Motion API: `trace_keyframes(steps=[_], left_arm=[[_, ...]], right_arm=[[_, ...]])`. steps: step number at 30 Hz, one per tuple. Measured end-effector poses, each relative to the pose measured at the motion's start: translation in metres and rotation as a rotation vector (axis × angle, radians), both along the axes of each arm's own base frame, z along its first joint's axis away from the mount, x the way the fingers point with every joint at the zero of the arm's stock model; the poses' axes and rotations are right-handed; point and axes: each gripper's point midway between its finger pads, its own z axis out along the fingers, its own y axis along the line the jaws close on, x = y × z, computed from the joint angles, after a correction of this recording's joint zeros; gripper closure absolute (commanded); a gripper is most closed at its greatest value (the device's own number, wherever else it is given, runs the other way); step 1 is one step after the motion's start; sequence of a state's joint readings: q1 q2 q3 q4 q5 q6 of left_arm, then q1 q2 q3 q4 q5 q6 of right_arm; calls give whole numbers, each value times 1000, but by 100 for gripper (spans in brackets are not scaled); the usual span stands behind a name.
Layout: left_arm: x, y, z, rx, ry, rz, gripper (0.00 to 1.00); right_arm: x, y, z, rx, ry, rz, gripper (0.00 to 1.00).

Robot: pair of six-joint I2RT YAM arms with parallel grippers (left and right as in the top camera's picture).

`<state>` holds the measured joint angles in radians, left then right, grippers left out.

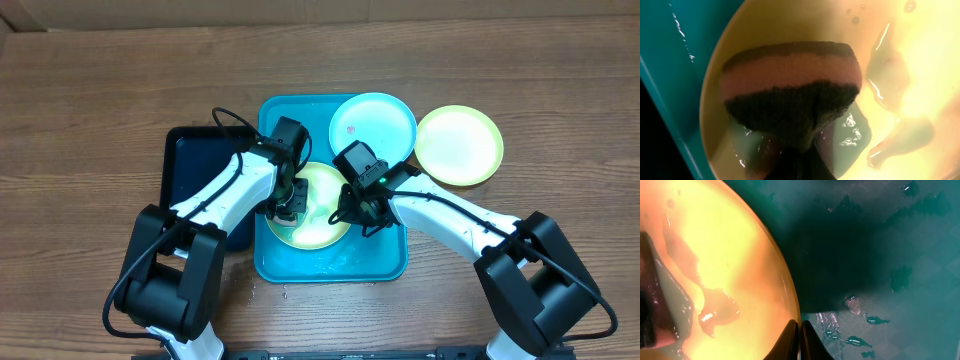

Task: Clean dirty plates on tray and stack at the side
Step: 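Keep wiping the plate surface with the sponge while right gripper holds rim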

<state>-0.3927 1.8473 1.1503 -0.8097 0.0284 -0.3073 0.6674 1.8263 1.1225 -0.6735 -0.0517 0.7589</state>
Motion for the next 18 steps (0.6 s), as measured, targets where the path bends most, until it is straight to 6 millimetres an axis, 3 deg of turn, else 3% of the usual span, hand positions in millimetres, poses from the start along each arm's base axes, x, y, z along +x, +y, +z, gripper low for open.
trace_keyframes(steps=[11,18], left_arm=[[8,-54,8,-306,-13,-35,96],[4,-53,23,-339,47,-11,96]], right_arm=[[0,0,0,-2,-2,-1,96],[2,1,0,3,-7,-1,96]])
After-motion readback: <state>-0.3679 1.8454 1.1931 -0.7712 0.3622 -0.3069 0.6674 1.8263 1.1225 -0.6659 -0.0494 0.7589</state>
